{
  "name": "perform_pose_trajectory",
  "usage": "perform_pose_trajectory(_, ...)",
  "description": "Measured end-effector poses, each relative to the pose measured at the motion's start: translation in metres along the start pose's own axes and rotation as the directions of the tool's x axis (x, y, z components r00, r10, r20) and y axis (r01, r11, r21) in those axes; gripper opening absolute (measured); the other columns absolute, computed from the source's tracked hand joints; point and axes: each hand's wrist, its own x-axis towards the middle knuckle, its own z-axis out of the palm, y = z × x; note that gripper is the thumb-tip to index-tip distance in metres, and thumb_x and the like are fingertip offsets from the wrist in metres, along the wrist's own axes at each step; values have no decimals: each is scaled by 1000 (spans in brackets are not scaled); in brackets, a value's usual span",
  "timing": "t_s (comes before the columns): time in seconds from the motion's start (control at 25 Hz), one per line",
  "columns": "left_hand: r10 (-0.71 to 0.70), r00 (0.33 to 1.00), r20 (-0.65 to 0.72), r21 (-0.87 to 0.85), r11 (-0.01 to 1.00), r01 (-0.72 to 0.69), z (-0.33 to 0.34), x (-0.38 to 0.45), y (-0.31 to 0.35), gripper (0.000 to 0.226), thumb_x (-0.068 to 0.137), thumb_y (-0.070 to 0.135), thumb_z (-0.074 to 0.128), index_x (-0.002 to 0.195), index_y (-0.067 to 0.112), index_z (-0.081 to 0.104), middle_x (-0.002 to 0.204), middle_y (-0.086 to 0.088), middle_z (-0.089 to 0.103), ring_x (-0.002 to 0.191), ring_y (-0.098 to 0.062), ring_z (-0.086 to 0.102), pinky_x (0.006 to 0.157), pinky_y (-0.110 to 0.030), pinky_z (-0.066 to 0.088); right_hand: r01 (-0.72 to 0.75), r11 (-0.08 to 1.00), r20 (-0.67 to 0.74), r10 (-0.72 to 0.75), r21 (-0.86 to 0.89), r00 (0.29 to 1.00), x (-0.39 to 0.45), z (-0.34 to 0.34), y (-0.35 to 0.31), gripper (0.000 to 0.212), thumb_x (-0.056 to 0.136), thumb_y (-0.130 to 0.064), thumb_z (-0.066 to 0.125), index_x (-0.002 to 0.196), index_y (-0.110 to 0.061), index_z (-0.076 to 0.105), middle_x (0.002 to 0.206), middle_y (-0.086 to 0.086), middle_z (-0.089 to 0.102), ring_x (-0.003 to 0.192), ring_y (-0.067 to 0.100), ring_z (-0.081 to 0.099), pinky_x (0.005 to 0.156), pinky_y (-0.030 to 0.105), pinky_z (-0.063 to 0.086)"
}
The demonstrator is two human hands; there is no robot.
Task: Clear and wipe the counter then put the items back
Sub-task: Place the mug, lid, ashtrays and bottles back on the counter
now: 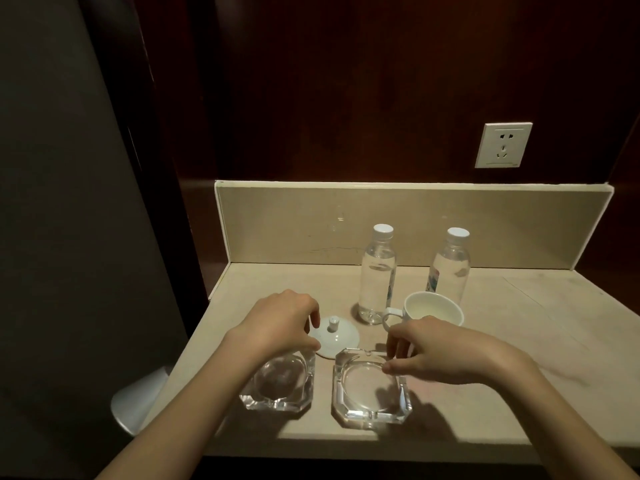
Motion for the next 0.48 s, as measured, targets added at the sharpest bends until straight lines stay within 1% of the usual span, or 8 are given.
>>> perform_pose_trajectory(0.04,27,1000,-7,24,999,-27,-3,1,0,30,78,39,70,105,27,62,96,12,65,89,-11,60,73,-27,49,-6,1000,-20,6,-6,1000,-2,-3,-2,27,87,-47,61,105,-26,60,99,-12,62,89,3,58,77,20,48)
perform_pose_trajectory(0.16,97,995,-21,59,994,-96,-10,5,2,31,79,39,70,107,28,61,98,13,64,90,-10,60,77,-29,52,-31,999,-50,31,-11,998,-13,-10,-5,21,88,-43,61,102,-28,57,99,-12,60,91,5,57,79,21,48)
perform_pose_trajectory(0.24,122,992,-23,55,991,-121,-14,9,8,30,80,40,70,106,29,61,99,13,64,90,-10,60,77,-29,51,-49,999,-53,48,-10,997,-20,-16,2,25,87,-43,62,105,-25,59,102,-9,61,93,8,58,82,25,51)
perform_pose_trajectory(0.4,141,990,-29,50,989,-139,-17,21,27,31,80,41,69,106,29,61,99,14,65,91,-9,60,76,-29,50,-83,996,-56,81,-26,995,-29,-31,28,30,88,-41,61,111,-21,60,109,-6,63,95,10,59,85,27,51)
perform_pose_trajectory(0.48,134,990,-37,46,990,-132,-14,28,38,29,79,41,70,104,30,62,98,14,65,90,-9,59,73,-27,48,-70,996,-70,66,-47,995,-30,-39,45,29,89,-42,60,110,-22,60,107,-7,64,93,10,60,83,27,50)
